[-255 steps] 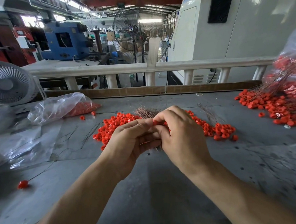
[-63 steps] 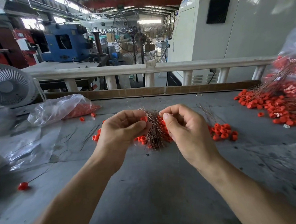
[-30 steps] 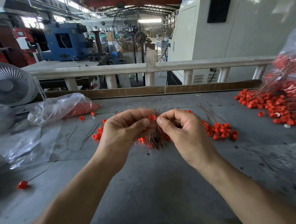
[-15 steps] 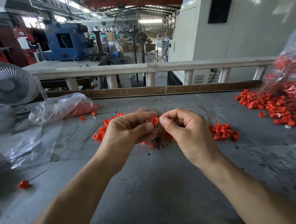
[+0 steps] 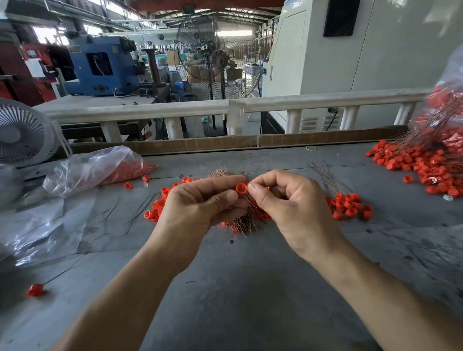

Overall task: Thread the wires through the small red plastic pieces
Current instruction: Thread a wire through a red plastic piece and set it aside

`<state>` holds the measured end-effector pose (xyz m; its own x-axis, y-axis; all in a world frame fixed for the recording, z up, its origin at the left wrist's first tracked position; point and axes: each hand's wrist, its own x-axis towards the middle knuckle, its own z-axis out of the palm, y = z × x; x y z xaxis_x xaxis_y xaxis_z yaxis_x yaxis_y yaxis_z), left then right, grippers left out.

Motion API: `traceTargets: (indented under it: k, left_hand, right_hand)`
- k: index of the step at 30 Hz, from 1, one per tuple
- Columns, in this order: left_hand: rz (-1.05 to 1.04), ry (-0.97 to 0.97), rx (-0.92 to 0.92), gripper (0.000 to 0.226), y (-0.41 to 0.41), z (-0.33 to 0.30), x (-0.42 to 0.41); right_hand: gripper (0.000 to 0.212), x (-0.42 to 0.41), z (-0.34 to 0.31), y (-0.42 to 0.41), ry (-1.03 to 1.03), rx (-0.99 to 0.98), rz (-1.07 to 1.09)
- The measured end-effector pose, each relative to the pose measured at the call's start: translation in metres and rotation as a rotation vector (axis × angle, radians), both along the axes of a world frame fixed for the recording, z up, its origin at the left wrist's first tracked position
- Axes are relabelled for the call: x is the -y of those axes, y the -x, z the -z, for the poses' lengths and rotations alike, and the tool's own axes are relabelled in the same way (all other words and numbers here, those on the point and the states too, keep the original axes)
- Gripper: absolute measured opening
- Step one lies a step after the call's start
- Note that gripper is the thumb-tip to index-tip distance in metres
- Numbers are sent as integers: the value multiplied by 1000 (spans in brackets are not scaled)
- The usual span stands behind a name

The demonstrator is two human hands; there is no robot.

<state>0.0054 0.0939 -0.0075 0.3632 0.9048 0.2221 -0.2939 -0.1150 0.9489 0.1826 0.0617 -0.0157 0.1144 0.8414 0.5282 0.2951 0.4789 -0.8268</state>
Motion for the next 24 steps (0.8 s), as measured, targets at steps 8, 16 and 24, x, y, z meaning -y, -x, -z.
traceTargets:
  k: [8,16,24]
  left_hand:
    - [-18,-1,34,24,0,2,-2]
    - [-24,-10,66,21,1,-2,1]
    - [-5,43,86,25,0,1,-2]
  right_hand:
    - [13,1,1,1,69,-54,-36]
    - [22,3,-1,5,244,-139,-172]
    - [15,1,3,2,303,0,-200]
